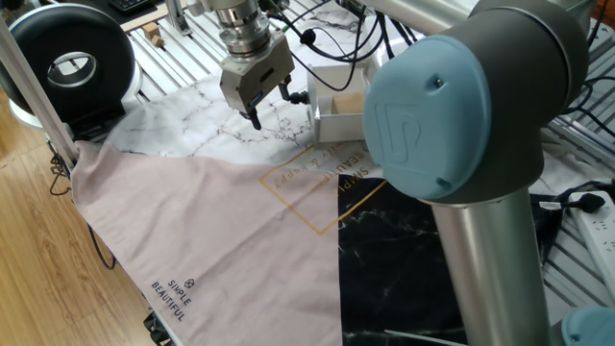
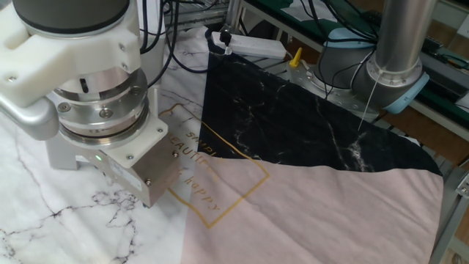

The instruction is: Put things in the drawer

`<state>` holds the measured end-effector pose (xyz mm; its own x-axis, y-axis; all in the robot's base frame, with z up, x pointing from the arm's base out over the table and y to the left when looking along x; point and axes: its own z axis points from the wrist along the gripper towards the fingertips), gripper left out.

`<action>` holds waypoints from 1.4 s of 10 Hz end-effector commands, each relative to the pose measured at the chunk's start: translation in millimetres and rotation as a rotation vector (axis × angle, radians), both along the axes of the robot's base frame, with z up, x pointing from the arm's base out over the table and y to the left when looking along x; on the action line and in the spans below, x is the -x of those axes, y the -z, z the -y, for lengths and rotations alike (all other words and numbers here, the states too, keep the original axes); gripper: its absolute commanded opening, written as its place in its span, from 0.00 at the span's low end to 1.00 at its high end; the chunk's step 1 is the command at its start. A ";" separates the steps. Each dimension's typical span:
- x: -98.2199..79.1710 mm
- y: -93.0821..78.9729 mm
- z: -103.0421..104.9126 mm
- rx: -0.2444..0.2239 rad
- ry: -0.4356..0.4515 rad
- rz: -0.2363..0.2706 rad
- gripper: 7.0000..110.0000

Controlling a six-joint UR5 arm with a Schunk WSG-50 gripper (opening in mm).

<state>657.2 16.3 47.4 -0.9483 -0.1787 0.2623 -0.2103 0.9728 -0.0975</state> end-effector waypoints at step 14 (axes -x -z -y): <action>16.7 -0.7 28.2 0.066 0.024 -0.069 0.79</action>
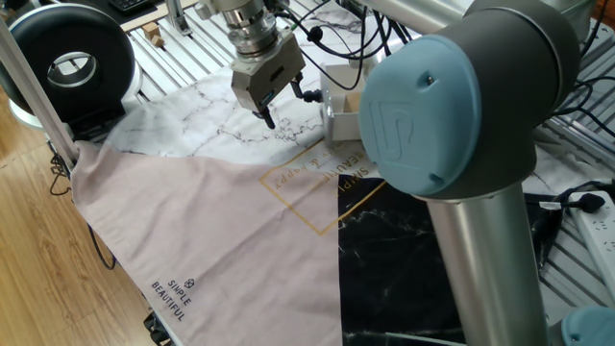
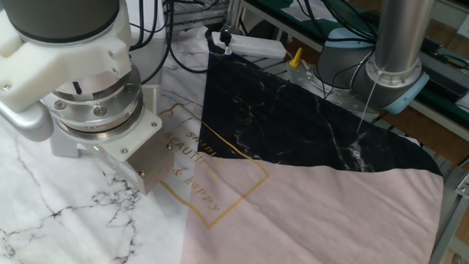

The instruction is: Put things in the drawer

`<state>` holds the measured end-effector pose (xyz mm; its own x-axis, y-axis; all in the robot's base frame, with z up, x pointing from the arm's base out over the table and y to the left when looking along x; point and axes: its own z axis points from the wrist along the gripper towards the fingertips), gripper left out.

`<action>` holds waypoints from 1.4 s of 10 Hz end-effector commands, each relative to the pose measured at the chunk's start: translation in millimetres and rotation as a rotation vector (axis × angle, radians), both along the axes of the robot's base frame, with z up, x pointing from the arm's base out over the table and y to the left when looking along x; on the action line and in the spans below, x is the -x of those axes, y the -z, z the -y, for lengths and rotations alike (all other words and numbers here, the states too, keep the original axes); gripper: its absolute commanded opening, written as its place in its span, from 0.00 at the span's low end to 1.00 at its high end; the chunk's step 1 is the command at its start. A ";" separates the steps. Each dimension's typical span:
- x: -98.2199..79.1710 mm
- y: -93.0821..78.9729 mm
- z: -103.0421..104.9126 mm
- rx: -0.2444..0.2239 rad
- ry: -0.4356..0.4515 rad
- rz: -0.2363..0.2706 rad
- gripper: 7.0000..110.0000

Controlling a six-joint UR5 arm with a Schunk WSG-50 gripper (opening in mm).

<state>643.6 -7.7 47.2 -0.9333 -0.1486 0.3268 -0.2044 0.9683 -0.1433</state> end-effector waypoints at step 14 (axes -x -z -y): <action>26.6 -4.0 39.7 0.069 0.022 -0.075 0.79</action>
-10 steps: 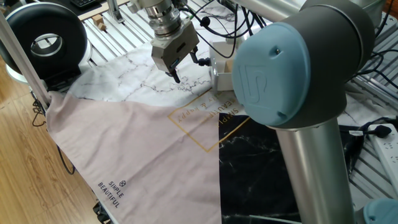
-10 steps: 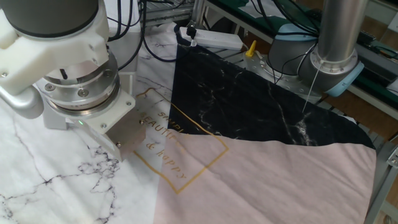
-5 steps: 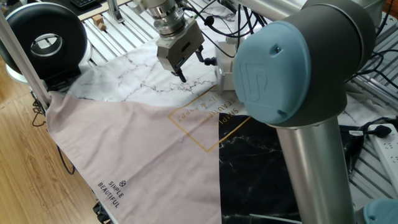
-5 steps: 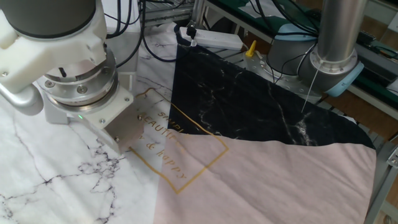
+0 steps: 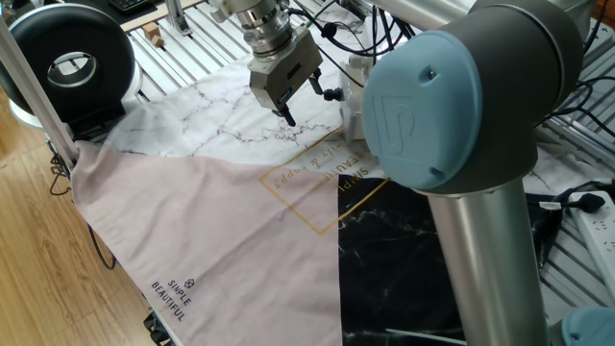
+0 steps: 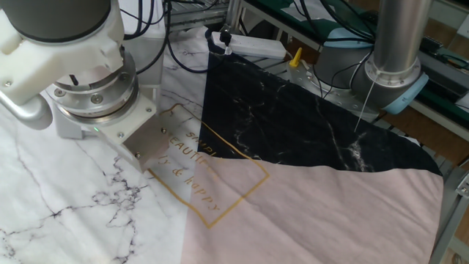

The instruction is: Put things in the drawer

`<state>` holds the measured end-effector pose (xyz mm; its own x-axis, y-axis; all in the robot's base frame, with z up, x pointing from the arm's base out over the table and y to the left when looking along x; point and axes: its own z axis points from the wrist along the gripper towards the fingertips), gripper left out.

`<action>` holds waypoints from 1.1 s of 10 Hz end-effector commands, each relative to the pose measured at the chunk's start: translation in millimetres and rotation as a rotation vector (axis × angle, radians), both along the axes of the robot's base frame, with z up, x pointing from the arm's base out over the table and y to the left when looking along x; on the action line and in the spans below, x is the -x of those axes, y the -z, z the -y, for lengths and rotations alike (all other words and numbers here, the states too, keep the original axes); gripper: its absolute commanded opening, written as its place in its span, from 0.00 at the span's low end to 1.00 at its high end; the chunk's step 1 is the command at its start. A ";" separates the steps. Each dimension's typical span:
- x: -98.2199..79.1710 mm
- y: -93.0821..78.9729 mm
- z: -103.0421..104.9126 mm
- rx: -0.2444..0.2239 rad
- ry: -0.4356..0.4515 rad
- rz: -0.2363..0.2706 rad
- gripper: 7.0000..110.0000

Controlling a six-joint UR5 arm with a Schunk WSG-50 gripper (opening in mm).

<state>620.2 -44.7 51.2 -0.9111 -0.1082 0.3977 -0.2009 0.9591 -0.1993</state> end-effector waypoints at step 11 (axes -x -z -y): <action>12.1 1.1 19.1 0.029 0.016 -0.042 0.79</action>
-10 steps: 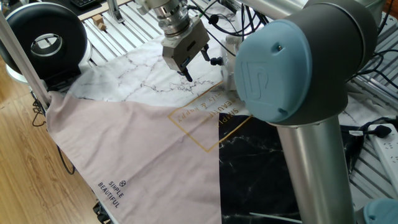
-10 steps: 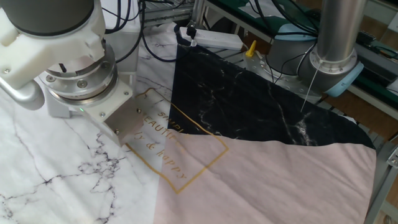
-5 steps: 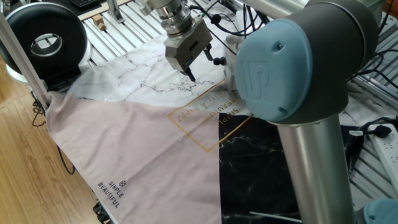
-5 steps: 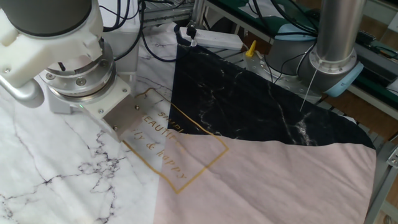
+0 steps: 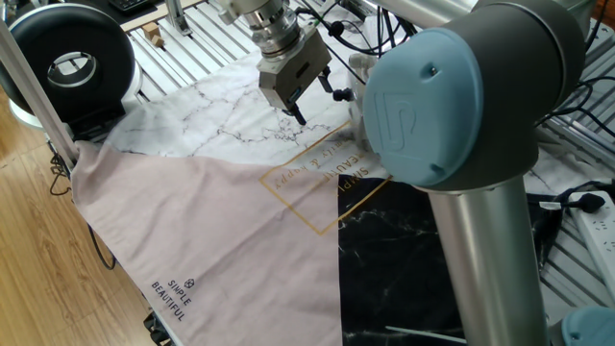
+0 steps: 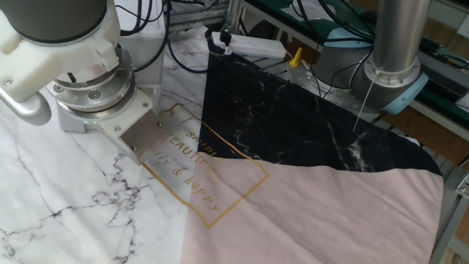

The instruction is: Put things in the drawer

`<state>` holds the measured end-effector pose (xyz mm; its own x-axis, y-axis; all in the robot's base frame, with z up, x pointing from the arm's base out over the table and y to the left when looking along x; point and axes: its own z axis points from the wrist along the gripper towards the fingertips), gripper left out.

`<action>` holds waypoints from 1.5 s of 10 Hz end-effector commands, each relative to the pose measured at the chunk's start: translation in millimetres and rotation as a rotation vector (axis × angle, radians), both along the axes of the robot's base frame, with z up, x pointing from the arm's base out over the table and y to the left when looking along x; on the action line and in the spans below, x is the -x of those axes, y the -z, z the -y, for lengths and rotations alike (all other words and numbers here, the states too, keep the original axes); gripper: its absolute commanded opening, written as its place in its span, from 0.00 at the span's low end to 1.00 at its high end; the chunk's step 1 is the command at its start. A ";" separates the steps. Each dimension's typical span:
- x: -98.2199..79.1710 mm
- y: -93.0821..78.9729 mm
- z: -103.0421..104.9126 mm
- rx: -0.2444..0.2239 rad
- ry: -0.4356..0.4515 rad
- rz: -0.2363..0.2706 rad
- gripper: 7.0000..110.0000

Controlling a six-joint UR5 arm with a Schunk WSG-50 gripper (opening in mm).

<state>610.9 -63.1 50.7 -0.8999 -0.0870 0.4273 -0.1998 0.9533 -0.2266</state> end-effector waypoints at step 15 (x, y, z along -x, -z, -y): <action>6.3 3.4 -4.8 -0.030 0.033 -0.067 0.57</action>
<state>605.0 -57.5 48.1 -0.8729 -0.0713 0.4827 -0.1841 0.9643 -0.1904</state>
